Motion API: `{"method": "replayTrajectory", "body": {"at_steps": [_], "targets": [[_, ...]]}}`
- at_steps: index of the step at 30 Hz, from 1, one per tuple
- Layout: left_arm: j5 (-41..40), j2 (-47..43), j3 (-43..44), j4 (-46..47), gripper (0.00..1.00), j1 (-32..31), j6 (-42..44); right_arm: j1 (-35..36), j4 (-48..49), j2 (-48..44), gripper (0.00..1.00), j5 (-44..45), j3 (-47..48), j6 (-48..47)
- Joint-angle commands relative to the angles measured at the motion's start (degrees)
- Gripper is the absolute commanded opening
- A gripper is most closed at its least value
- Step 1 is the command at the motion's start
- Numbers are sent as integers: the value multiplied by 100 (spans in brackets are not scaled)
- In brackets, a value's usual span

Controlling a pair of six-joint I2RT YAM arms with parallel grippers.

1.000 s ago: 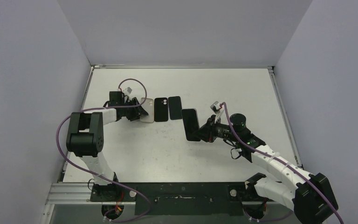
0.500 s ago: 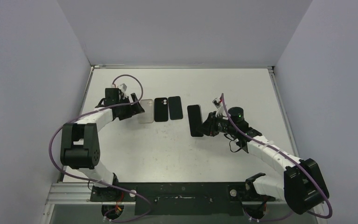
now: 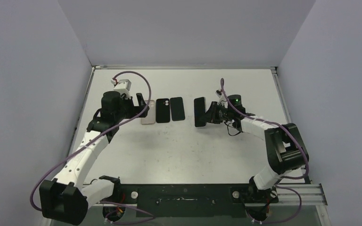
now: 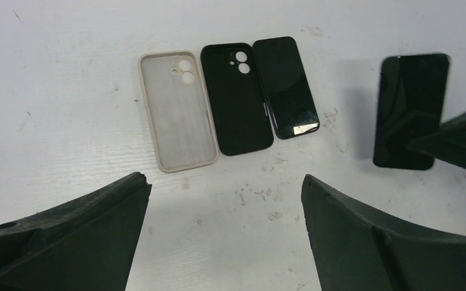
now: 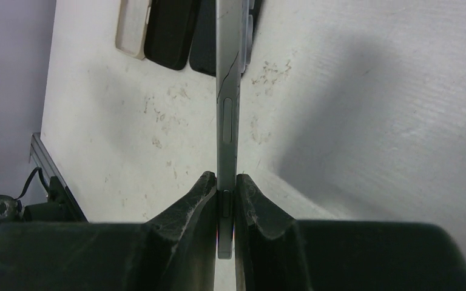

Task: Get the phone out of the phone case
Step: Place the phone at the center of the board.

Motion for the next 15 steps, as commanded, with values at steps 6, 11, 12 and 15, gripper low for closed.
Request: {"method": "replayTrajectory", "body": {"at_steps": [6,11,12,15], "targets": [[-1247,-1487,-309,-283,97,-827,492,-174,326,1390,0,-444,1416,85],[-1695,-1655,-442,-279,97,-1103,733,-176,64,2020,0,-435,2038,142],[-1812,-1662,-430,-300,97,-1169,778,-179,-2,2138,0,-481,2166,153],[-1927,-1716,-448,-355,97,-1290,839,-162,33,2460,0,-620,2401,298]]}}
